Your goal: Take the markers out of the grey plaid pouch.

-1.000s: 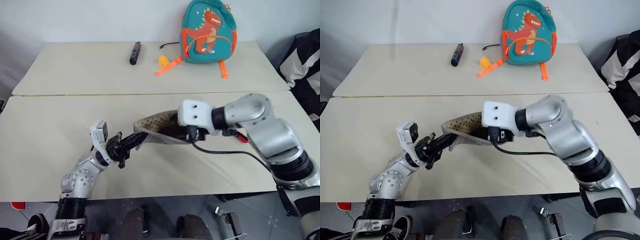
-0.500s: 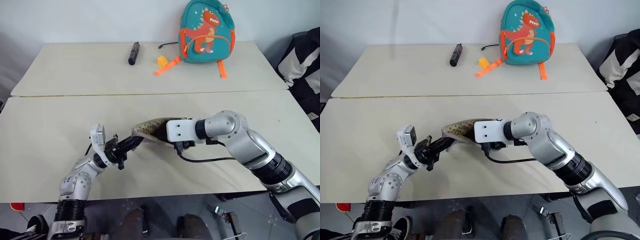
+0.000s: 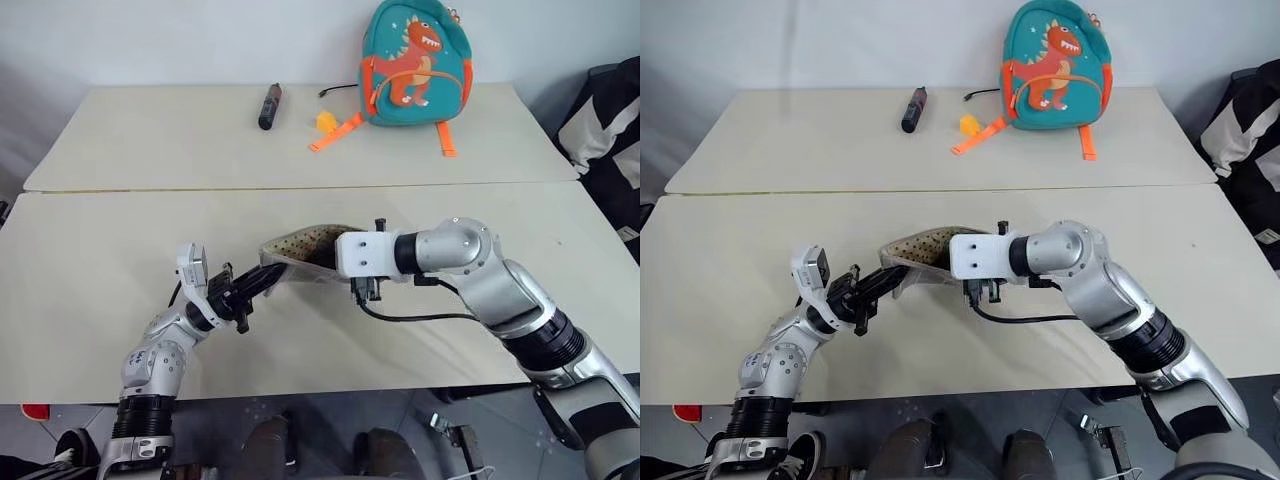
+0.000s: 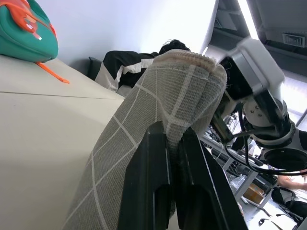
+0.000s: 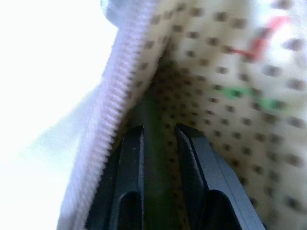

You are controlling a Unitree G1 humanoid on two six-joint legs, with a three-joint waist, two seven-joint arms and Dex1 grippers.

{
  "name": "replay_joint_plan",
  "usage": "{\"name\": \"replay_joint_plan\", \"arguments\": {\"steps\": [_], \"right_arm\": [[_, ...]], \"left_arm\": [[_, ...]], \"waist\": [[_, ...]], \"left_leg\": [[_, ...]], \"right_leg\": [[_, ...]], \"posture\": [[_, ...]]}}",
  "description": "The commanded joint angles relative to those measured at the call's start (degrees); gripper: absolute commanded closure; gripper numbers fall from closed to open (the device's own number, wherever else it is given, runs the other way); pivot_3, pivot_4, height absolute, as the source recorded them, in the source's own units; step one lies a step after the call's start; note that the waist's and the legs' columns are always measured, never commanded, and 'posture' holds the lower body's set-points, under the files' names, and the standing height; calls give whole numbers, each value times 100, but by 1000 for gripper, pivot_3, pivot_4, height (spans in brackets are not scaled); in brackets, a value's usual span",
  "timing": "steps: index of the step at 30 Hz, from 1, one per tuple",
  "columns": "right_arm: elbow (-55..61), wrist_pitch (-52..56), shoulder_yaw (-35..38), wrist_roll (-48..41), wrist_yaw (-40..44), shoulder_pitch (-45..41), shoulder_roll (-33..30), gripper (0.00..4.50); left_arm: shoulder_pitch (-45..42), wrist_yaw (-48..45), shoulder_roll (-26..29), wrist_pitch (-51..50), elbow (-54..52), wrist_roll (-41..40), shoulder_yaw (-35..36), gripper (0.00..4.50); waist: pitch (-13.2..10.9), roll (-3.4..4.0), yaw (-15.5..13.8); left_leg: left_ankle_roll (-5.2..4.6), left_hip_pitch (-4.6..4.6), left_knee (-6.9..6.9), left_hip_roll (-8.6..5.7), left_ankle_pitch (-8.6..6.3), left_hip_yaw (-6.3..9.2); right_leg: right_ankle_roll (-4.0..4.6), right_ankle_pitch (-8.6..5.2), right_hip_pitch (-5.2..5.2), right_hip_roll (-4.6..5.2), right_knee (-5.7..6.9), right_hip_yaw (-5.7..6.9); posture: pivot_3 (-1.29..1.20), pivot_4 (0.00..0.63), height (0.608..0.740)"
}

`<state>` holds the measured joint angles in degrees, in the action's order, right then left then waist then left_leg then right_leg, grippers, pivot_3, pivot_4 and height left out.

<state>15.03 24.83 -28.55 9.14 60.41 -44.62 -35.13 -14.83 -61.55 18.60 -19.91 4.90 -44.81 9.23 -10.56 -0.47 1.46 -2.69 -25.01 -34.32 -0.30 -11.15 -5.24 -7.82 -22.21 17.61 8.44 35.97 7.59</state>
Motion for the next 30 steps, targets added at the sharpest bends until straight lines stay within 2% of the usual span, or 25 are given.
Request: {"name": "replay_joint_plan", "arguments": {"steps": [1,13,20,23,30], "right_arm": [[-204,-290,-172,324,-133,-86,112,3456],[-1174,-705,-343,1178,-518,-338,493,3456],[-1936,-977,-494,1680,-1294,-150,1035,3456],[-2119,-871,-330,1646,-1646,-100,1402,3456],[-2452,-899,-448,1876,-2018,60,1786,3456]], "left_arm": [[-6,-32,-35,26,-182,-47,54,4500],[56,-37,-80,-68,-265,-78,1,4500],[77,-111,-78,-163,-351,-74,-78,4500],[95,-110,-83,-194,-381,-81,-87,4500],[190,-110,-74,-255,-489,-85,-88,4500]], "waist": [[0,0,0],[0,0,3],[1,0,23],[1,-1,23],[1,-1,28]], "left_leg": [[0,1,0,0,0,0],[1,2,0,0,1,0],[3,10,4,2,2,-3],[5,11,6,2,3,-2],[6,19,12,4,3,-5]], "right_leg": [[0,0,0,0,0,0],[0,0,-1,-2,2,-1],[0,0,-1,-6,4,-2],[0,0,-2,-8,5,-2],[0,0,-3,-10,9,-6]], "posture": [[0,150,740],[0,150,740],[0,150,740],[0,150,740],[0,150,740]]}}
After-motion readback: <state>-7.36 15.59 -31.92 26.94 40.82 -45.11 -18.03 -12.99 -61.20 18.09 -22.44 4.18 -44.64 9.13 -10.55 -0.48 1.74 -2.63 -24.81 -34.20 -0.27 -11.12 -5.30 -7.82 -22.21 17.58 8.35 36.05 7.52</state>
